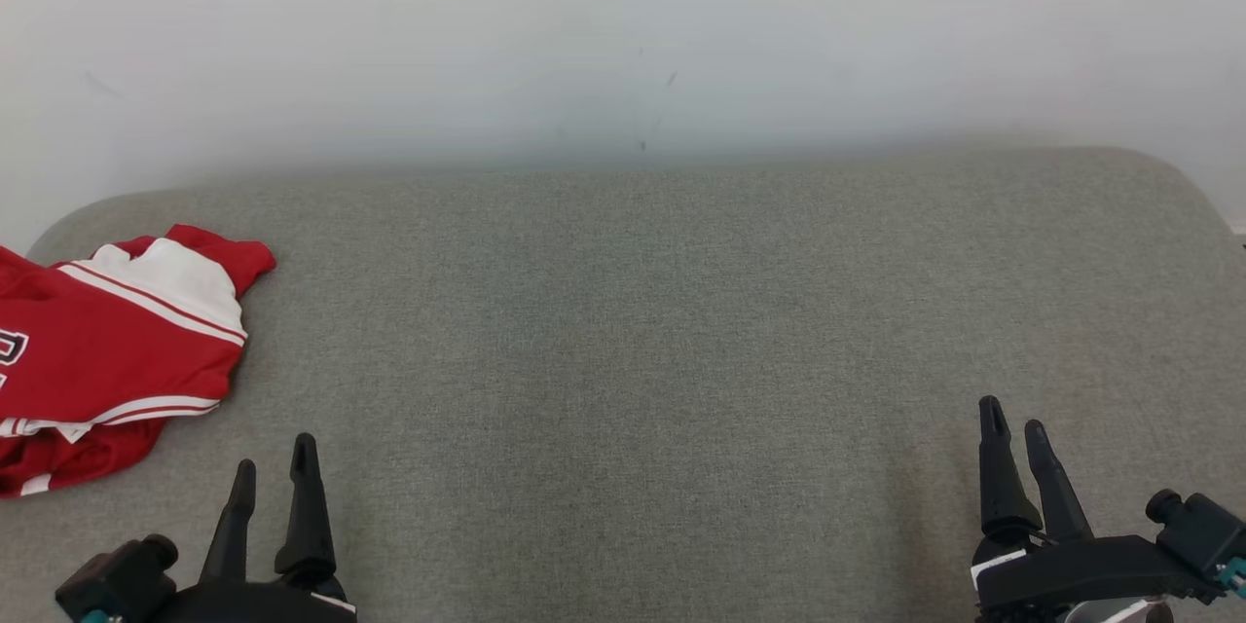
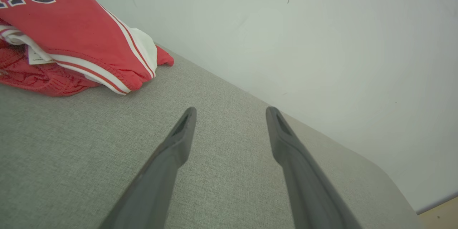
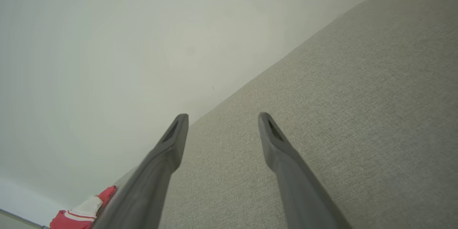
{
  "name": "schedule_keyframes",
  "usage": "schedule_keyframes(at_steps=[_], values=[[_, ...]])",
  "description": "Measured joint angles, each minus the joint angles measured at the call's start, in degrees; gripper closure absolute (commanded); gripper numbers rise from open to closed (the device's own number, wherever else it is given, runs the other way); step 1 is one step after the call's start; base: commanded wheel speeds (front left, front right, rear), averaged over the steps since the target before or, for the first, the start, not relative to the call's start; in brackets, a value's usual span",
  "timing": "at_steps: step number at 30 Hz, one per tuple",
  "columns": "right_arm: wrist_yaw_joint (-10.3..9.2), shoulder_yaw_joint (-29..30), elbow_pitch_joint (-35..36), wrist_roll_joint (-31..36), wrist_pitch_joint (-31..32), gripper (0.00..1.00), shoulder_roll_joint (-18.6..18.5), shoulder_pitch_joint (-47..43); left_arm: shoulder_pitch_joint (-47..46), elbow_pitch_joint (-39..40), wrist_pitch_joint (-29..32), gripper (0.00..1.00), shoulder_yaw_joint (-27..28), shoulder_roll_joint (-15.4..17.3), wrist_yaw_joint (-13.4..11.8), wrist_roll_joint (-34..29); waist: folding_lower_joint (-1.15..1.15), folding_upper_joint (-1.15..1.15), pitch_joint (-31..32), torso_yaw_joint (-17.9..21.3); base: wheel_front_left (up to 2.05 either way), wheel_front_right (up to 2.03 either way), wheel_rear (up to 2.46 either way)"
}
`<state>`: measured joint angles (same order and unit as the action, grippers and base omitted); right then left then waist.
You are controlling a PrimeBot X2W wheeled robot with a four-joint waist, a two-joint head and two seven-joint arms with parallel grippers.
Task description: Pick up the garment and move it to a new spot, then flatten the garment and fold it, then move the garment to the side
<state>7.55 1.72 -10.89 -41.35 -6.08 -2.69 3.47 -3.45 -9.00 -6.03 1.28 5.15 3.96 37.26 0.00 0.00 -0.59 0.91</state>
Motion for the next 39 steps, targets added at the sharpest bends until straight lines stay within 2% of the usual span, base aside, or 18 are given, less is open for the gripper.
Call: schedule_keyframes(at_steps=[1, 2, 4, 22, 39], values=[[0.00, -0.1, 0.0, 0.8, -0.1, 0.00, 0.0, 0.0, 0.0, 0.0, 0.0, 0.00, -0.2, 0.1, 0.0, -0.6, 0.00, 0.00, 0.0, 0.0, 0.00, 0.00, 0.00], [0.00, -0.6, -0.6, 6.6, -1.4, 0.00, 0.0, 0.0, 0.8, 0.4, -1.3, 0.00, -1.4, 0.9, -0.9, -6.1, 0.00, 0.00, 0.0, 0.1, 0.00, 0.00, 0.00], [0.00, -0.8, -0.7, 8.5, -1.8, 0.00, 0.0, 0.0, 0.8, 0.6, -1.8, 0.00, -1.8, 1.2, -1.0, -7.6, 0.00, 0.00, 0.0, 0.2, 0.00, 0.00, 0.00], [0.00, -2.0, -0.7, 19.0, -4.3, 0.00, -0.1, 0.0, 1.0, 1.9, -4.4, 0.00, -3.5, 2.5, -2.9, -17.7, 0.00, 0.00, 0.0, 0.3, 0.00, 0.00, 0.00], [0.00, -3.0, -0.3, 26.9, -6.4, 0.00, -0.1, 0.0, 1.1, 3.0, -6.4, 0.00, -4.6, 3.3, -3.7, -25.3, 0.00, 0.00, -0.1, 0.4, 0.00, 0.00, 0.00]])
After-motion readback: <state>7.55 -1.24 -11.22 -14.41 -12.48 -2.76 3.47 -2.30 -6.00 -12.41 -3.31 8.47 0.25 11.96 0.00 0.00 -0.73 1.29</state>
